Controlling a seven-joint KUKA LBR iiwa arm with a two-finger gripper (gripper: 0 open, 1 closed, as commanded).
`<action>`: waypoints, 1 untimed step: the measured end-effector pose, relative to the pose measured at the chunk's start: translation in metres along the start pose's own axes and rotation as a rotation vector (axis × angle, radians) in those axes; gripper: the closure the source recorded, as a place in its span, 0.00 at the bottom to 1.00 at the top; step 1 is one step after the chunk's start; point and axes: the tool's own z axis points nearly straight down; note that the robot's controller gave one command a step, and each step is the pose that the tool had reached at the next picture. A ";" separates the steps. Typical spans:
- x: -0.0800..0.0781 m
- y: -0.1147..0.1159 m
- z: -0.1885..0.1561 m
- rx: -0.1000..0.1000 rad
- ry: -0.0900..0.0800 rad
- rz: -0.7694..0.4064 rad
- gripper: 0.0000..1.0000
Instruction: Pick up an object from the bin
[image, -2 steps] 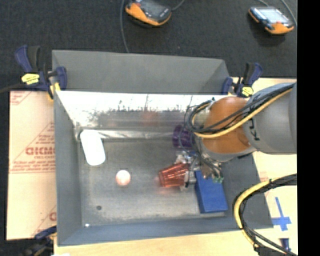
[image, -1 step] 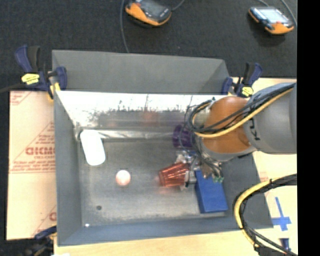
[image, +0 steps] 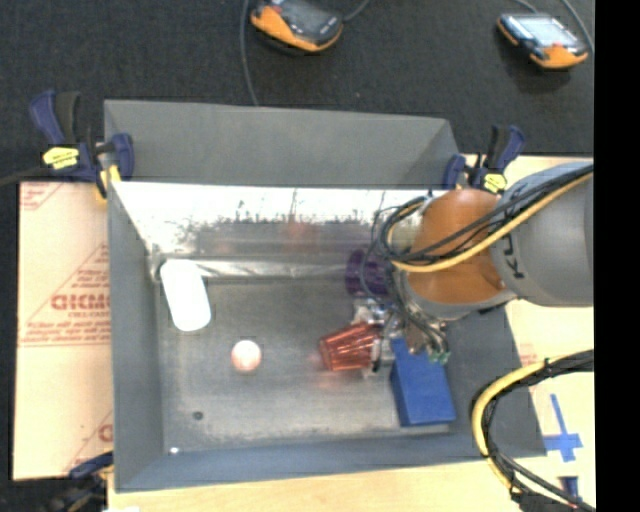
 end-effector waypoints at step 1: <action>0.000 -0.001 -0.006 0.000 -0.002 0.000 1.00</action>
Offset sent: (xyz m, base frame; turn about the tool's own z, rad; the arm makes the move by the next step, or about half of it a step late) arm 0.0003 -0.0005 0.1310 0.0003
